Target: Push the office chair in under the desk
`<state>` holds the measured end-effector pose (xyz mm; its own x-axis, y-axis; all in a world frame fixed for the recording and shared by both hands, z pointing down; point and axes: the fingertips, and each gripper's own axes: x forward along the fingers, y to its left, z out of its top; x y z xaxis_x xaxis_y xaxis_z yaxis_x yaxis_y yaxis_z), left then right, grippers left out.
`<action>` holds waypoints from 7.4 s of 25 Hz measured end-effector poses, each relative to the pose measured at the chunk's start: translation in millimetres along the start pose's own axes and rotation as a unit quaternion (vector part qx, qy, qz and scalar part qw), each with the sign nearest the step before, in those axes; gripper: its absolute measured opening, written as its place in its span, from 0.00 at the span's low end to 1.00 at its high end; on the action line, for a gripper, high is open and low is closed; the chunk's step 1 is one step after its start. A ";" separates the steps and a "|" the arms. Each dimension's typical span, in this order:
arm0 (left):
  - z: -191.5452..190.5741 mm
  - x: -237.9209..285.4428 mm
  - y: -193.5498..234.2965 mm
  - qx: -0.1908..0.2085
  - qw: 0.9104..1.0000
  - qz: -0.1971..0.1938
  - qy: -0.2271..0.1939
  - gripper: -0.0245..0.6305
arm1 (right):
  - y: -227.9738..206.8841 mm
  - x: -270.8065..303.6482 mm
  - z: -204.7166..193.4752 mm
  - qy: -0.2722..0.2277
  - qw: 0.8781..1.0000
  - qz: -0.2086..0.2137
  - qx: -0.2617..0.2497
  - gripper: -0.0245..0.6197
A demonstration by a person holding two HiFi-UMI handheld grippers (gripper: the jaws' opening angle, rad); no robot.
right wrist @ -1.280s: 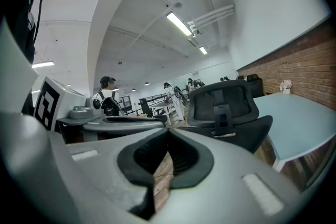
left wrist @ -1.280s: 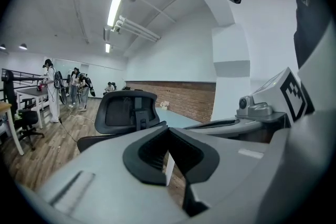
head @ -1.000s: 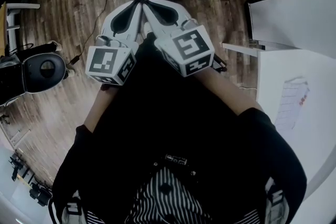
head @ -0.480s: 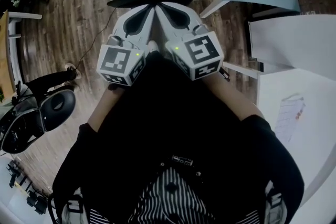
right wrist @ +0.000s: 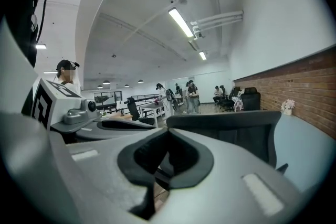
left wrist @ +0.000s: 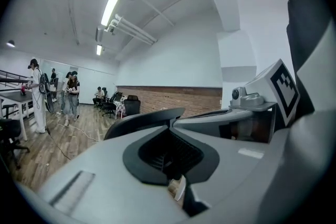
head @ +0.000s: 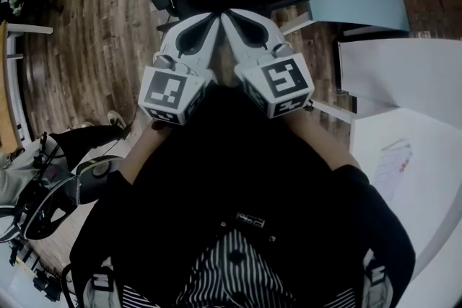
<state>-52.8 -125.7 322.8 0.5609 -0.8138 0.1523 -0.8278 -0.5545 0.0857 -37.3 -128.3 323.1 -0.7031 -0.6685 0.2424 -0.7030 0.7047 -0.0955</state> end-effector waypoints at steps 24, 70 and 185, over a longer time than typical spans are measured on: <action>-27.1 24.2 50.4 -0.046 0.985 0.156 0.054 0.27 | -134.8 -15.4 -13.2 0.048 0.997 0.057 0.014 0.04; -94.5 96.7 141.9 -0.038 0.964 0.229 0.130 0.58 | -293.8 49.2 -90.2 0.137 0.989 -0.027 0.048 0.44; 14.0 680.4 355.1 0.143 0.831 -0.528 0.099 0.56 | -466.6 257.4 -21.4 0.047 0.739 -0.612 0.277 0.39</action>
<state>35.1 -878.8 443.1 0.9354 0.1814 0.3035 0.1774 -0.9833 0.0409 112.0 -624.0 450.7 0.4873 -0.6877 0.5382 -0.7608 -0.6369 -0.1249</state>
